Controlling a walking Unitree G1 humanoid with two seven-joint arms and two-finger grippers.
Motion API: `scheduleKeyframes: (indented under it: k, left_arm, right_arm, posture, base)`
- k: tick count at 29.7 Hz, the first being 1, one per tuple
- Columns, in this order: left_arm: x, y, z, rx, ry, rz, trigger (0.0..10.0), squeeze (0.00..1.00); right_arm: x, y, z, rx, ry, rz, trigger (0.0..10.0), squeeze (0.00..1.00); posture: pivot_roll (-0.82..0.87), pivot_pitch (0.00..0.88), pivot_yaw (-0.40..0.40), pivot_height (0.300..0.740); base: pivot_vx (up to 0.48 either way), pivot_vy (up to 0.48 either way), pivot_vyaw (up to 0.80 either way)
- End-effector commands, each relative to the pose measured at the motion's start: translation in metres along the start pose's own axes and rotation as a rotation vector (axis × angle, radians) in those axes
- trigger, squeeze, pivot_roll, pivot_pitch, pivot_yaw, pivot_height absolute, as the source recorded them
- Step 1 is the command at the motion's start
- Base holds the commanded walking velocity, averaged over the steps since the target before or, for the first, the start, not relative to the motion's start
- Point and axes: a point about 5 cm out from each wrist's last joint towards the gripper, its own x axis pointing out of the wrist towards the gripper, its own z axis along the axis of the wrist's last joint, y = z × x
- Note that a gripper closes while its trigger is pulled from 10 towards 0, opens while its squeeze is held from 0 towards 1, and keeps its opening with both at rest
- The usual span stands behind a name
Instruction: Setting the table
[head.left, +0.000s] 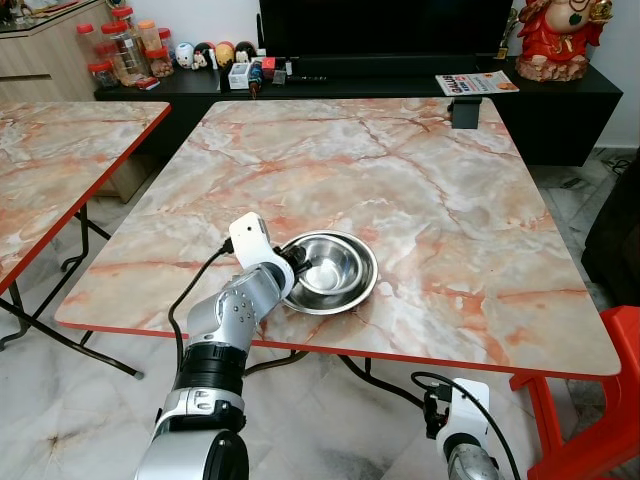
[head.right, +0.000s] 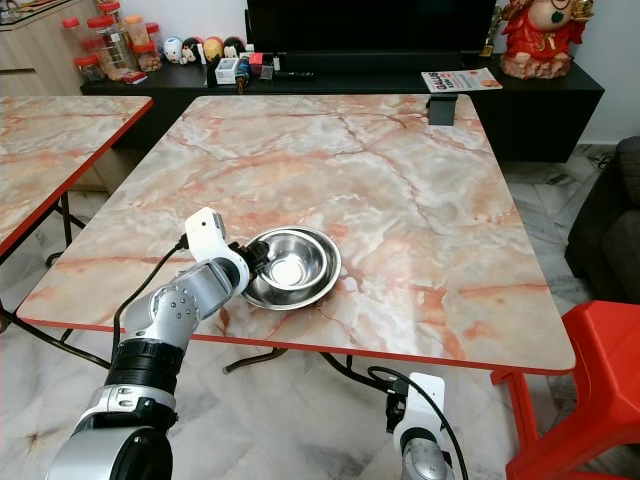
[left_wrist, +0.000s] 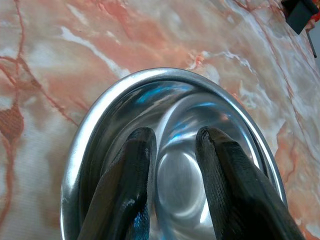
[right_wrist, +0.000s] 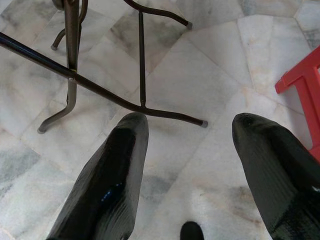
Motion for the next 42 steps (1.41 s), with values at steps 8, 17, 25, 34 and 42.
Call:
scheduleKeyframes:
  k: [8, 17, 25, 34, 42]
  left_arm:
    - [-0.006, 0.004, 0.024, 0.132, -0.051, 0.03, 10.0, 0.0]
    - [-0.02, 0.008, 0.057, 0.279, -0.199, -0.001, 10.0, 0.0]
    - [-0.043, 0.012, 0.096, 0.469, -0.533, 0.017, 10.0, 0.0]
    - [-0.087, 0.107, 0.118, 0.851, -0.762, 0.529, 10.0, 0.0]
    - [-0.121, 0.199, 0.082, 0.95, -0.62, 0.824, 10.0, 0.0]
  right_arm:
    - [0.001, 0.002, 0.0, 0.012, 0.01, -0.003, 10.0, 0.0]
    - [0.002, 0.002, 0.002, 0.007, 0.007, 0.003, 10.0, 0.0]
    - [0.002, 0.001, 0.004, 0.004, 0.005, 0.003, 10.0, 0.0]
    - [0.002, -0.003, 0.001, -0.015, 0.018, 0.006, 10.0, 0.0]
    - [0.0, -0.009, -0.003, -0.036, 0.034, 0.005, 10.0, 0.0]
  posture:
    - [-0.02, 0.0, 0.091, 0.74]
    - [-0.01, 0.0, 0.078, 0.74]
    - [-0.01, 0.0, 0.072, 0.74]
    - [0.01, 0.0, 0.04, 0.74]
    - [0.03, 0.0, 0.016, 0.74]
  base:
    - [0.0, 0.0, 0.0]
    - [0.0, 0.0, 0.0]
    - [0.0, 0.0, 0.0]
    - [0.0, 0.0, 0.0]
    - [0.0, 0.0, 0.0]
